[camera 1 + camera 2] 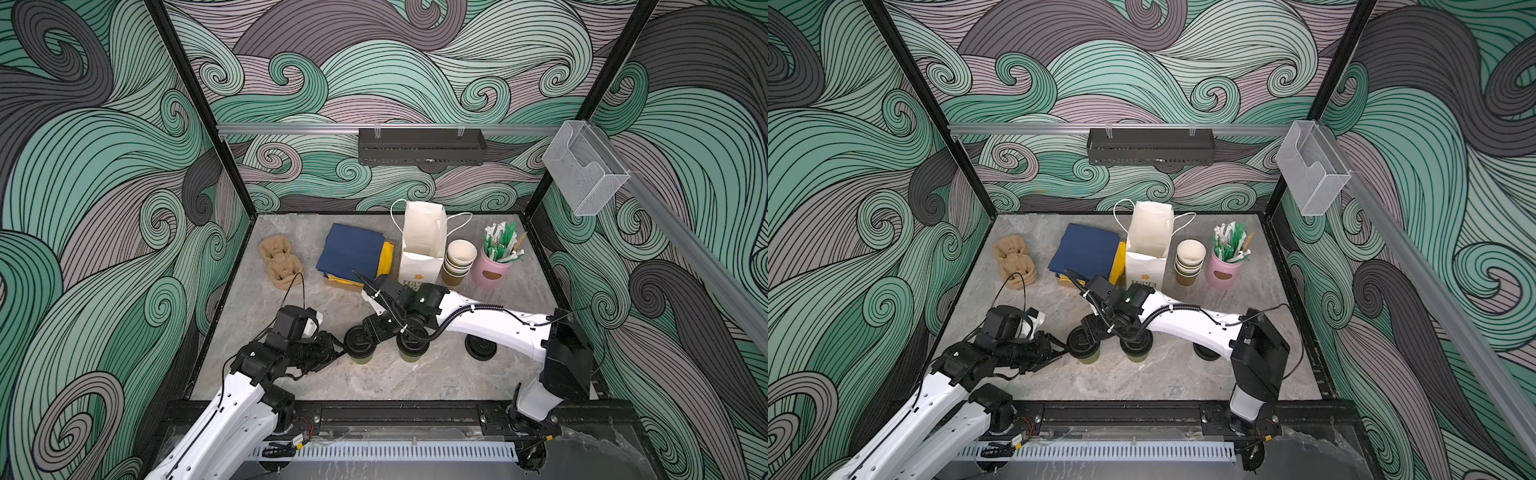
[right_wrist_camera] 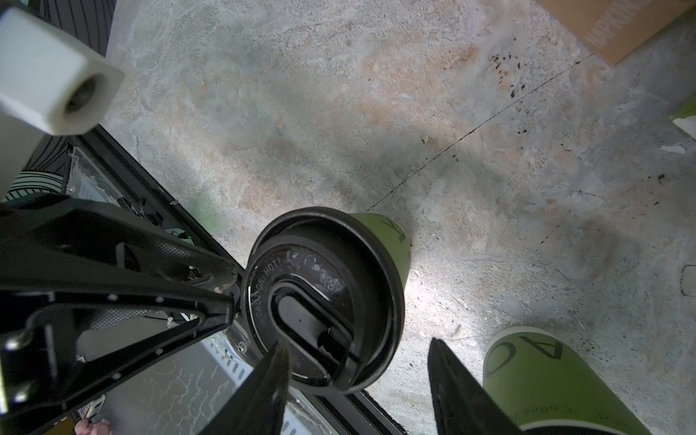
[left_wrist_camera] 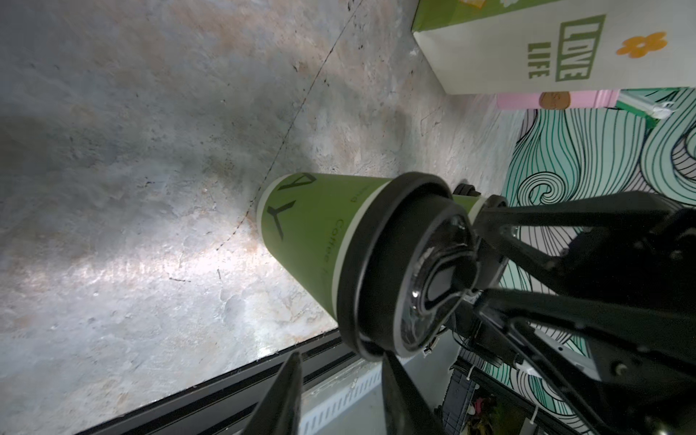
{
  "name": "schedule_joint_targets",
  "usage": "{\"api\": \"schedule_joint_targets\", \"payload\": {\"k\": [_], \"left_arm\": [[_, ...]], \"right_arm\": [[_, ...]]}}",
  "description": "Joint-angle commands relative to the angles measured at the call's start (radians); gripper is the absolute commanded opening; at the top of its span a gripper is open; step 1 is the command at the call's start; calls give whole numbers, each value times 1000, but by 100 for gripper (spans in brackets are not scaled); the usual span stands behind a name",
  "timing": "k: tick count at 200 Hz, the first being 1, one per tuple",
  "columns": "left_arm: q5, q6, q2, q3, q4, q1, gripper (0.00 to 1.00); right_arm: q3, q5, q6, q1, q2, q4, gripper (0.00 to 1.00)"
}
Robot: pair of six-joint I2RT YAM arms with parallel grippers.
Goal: Pack the takeout coffee
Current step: 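Keep pressing the lid rim with the right gripper while the left holds the cup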
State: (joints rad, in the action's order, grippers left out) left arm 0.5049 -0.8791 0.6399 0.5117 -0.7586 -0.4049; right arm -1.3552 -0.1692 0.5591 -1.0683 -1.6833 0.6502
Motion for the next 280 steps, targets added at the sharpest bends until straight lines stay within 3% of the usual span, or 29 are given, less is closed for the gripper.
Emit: {"api": "schedule_joint_targets", "payload": {"k": [1,76,159,280], "left_arm": [[-32,-5,18,8,37,-13,37],[-26,-6,62,-15,99,-14,31],[-60,16,74,-21,49,-14,19],[-116,33,121,-11,23,-46,13]], "right_arm": [[10,-13,-2,-2,-7,-3,60],[15,-24,-2,-5,-18,-5,59],[15,-15,6,-4,-46,15,57],[10,-13,9,-5,-62,29,56]]}}
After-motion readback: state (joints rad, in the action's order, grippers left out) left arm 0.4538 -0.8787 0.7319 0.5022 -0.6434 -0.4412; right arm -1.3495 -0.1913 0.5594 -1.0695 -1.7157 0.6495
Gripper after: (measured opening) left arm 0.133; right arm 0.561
